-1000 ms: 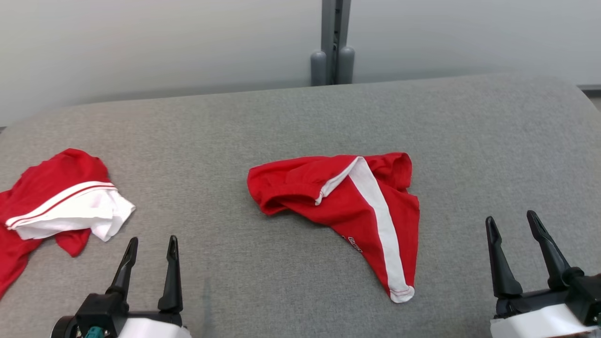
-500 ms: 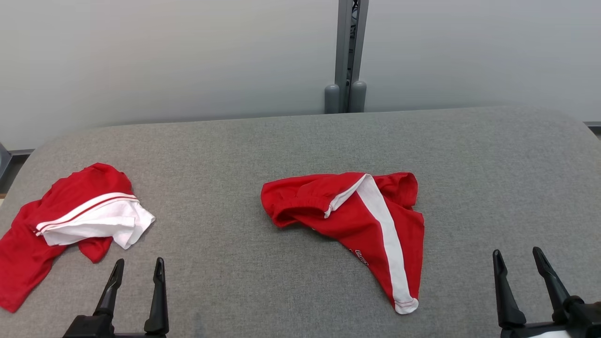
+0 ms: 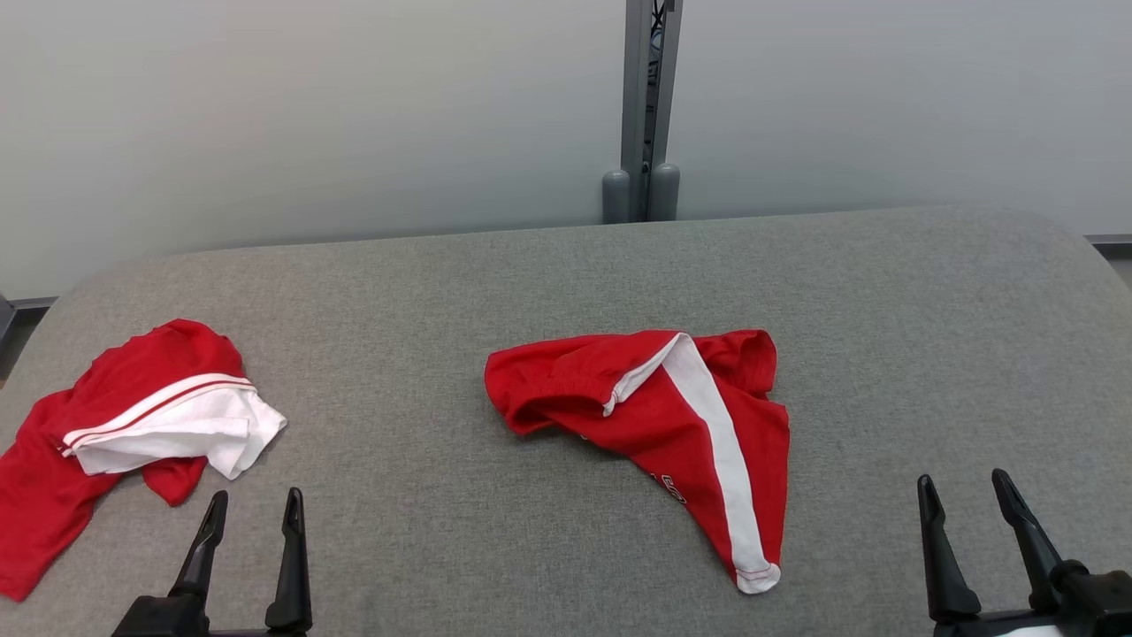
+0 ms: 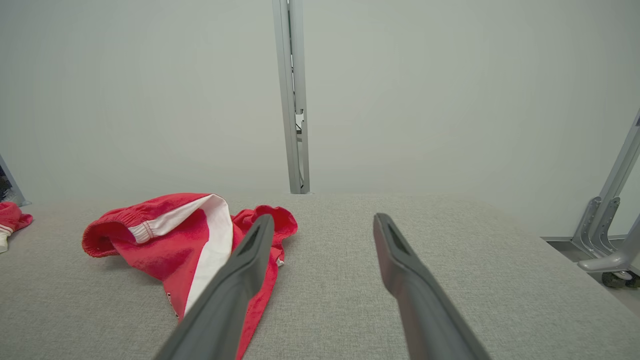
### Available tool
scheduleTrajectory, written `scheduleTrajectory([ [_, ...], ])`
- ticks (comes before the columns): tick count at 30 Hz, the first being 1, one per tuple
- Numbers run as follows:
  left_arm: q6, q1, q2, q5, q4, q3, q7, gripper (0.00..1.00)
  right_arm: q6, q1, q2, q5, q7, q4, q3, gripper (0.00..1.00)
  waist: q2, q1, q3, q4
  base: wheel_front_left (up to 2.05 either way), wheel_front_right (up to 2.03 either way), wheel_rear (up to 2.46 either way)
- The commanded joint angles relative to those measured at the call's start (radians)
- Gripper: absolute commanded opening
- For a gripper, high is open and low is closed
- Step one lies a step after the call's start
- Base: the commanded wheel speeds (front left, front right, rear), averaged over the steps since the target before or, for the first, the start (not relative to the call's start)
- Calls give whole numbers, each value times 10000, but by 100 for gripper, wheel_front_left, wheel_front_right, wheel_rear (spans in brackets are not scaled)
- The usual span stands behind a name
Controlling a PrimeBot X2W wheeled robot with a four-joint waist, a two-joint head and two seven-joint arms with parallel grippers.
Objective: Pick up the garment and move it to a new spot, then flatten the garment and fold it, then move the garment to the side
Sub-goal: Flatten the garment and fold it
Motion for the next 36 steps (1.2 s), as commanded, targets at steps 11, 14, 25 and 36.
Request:
scheduleTrajectory([
  [11,41,-134,21,-112,53,-15,-5,100,5,-120,-17,27,-53,-26,66,100,0,0,-29,-197,0,0,0],
  [14,90,-144,23,-149,34,-50,-5,100,5,-147,-15,30,-53,-23,91,100,0,0,-33,-266,0,0,0],
  [25,-85,-750,30,-1153,457,-2163,-5,100,5,-384,-21,19,-53,-129,310,100,0,0,73,-1053,0,0,0],
  [36,742,-3119,36,-2928,3164,-4934,-5,100,3,-668,-23,231,-53,-220,664,100,0,0,472,-2626,0,0,0],
])
